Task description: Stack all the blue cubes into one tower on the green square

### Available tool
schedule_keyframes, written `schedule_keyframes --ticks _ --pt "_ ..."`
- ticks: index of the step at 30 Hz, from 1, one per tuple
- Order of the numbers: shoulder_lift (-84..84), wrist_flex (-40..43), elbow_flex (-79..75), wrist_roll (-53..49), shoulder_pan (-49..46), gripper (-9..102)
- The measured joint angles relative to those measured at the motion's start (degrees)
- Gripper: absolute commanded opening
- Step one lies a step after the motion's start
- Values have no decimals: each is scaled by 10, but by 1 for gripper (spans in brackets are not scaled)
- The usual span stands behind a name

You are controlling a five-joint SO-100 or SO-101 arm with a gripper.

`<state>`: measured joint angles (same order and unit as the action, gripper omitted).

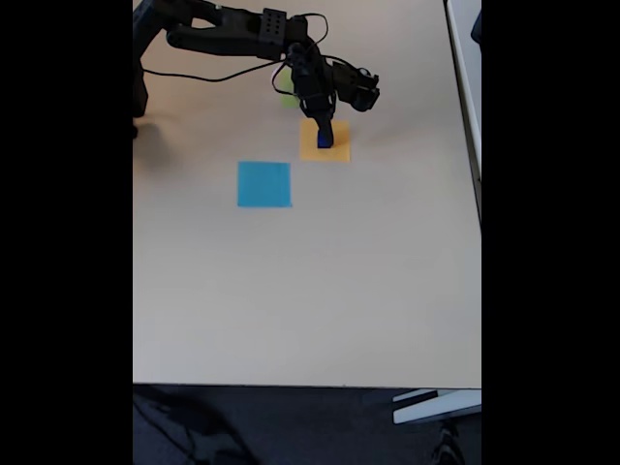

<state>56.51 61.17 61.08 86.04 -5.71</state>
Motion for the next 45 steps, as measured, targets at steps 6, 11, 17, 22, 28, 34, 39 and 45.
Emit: schedule_keyframes --ticks 6,11,17,22,28,34,39,45 --pt "0 -1 12 -26 -20 26" --pt "1 0 12 -31 -26 25" --pt "1 0 12 -31 -24 23" --pt "2 0 12 -31 -23 20" --pt "2 0 12 -31 -23 16" --pt "2 0 12 -31 -23 9" --pt "2 0 12 -31 -23 7" --pt "2 0 12 -31 -23 4"
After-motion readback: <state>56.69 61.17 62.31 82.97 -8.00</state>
